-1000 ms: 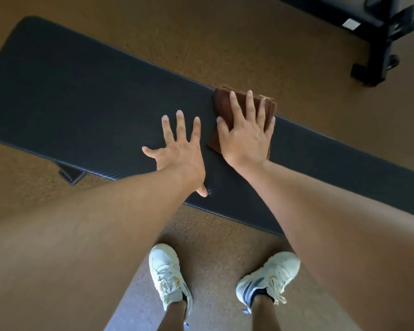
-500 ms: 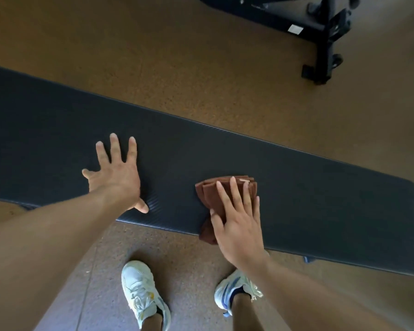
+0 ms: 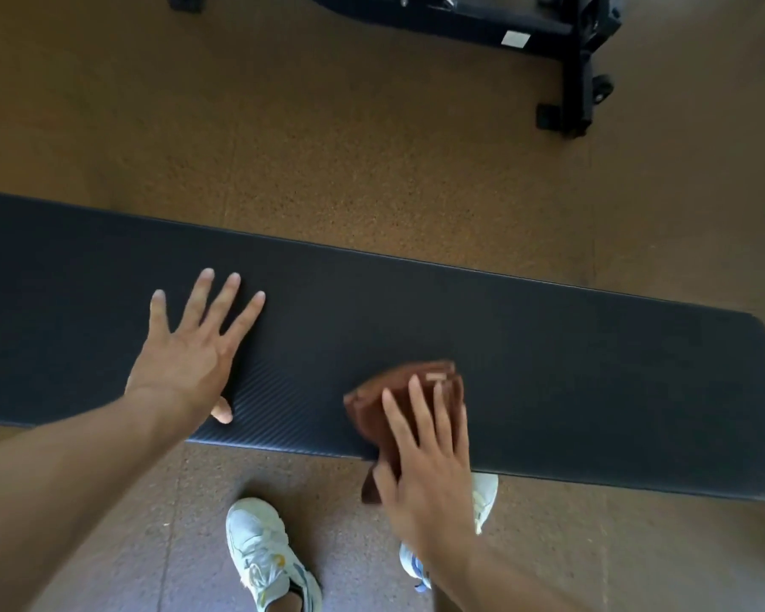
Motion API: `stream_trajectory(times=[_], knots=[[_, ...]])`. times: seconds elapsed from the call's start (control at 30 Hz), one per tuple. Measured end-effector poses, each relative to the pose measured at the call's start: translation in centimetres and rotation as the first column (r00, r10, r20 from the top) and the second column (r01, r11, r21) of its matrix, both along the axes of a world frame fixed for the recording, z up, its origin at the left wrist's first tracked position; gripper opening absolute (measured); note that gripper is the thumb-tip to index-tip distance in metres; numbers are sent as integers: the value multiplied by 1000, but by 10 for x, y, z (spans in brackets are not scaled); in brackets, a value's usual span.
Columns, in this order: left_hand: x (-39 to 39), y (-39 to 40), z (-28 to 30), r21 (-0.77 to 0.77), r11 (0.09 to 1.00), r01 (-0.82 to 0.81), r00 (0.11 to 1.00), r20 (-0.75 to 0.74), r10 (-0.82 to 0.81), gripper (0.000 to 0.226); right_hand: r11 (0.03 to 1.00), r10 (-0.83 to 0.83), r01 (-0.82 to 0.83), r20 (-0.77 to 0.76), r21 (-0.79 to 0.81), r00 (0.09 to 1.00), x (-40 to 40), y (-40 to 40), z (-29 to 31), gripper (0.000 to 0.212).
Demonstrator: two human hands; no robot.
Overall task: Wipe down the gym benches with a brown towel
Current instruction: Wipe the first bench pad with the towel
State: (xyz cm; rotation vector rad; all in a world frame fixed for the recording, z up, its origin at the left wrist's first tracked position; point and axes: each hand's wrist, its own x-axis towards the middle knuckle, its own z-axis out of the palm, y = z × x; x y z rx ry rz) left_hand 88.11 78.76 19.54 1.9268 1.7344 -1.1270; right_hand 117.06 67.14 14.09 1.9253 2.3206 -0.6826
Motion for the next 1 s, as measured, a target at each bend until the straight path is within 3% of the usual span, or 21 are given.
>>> stream_trajectory(times=[0.07, 0.17, 0.27, 0.37, 0.5, 0.6, 0.67, 0.77, 0.9, 1.0], knots=[[15, 6, 4, -8, 998, 56, 998, 27, -56, 154, 997, 40, -40, 0, -61, 999, 9, -12, -5, 77], [45, 16, 7, -36, 978, 206, 968, 152, -198, 139, 992, -110, 108, -17, -68, 994, 6, 52, -9, 71], [85, 37, 9, -16, 998, 62, 956, 289, -55, 146, 964, -253, 252, -2, -87, 968, 14, 154, -10, 70], [130, 52, 3, -7, 1000, -19, 936, 351, 20, 150, 977, -185, 186, 24, -105, 983, 38, 193, -7, 70], [186, 59, -3, -91, 996, -24, 933, 355, 55, 156, 988, -157, 156, 19, 11, 987, 69, 90, -7, 77], [215, 68, -6, -154, 988, 4, 940, 339, 49, 159, 983, -176, 178, 61, -30, 982, 95, -11, -6, 89], [229, 70, -12, -203, 979, -26, 937, 335, 94, 161, 990, -121, 126, 80, -62, 989, 106, -26, -12, 90], [242, 62, -24, -196, 974, -112, 931, 321, 171, 164, 987, -157, 157, 8, -25, 988, 111, 25, -16, 83], [243, 56, -31, -177, 963, -203, 881, 397, 259, 165, 999, -48, 48, -41, 1, 998, 131, 119, -17, 78], [244, 55, -30, -150, 966, -209, 894, 371, 251, 162, 986, -162, 162, -3, -35, 987, 147, 175, -15, 77]])
